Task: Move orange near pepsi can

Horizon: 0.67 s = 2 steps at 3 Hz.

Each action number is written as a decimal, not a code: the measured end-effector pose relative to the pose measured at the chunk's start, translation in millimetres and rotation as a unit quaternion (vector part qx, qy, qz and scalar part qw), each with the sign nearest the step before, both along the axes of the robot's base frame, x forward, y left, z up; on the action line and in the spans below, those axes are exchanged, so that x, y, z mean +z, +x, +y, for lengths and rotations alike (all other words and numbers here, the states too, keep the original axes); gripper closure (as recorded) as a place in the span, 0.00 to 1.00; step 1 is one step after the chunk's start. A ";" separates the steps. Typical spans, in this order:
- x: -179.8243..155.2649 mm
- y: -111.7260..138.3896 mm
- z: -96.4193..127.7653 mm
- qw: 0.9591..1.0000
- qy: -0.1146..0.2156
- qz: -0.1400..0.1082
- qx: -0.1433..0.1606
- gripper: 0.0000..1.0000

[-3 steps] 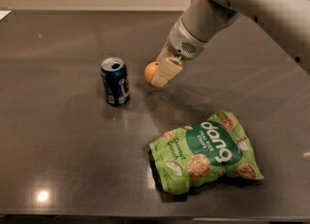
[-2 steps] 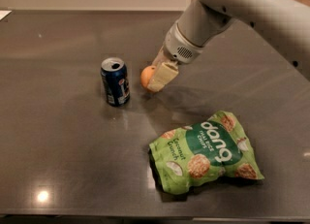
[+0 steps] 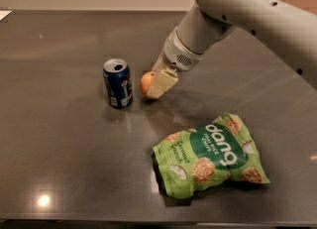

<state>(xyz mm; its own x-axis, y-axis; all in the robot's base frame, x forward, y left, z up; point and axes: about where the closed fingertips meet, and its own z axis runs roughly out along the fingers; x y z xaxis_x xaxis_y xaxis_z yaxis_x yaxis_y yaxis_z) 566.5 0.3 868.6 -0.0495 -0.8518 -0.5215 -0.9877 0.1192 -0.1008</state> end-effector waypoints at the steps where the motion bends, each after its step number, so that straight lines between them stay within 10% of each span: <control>1: -3.3 -2.5 1.5 1.000 -0.002 0.000 0.002 0.35; 2: -8.2 -5.1 1.3 1.000 -0.006 0.001 0.002 0.12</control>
Offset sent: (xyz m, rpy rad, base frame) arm -0.0072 -0.0021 -0.0122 -0.0178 0.0026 -0.0013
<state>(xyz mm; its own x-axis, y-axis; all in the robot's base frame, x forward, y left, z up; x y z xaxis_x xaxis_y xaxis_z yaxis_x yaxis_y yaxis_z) 561.5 1.5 860.5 -0.0474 -0.8578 -0.5117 -0.9885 0.1140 -0.0995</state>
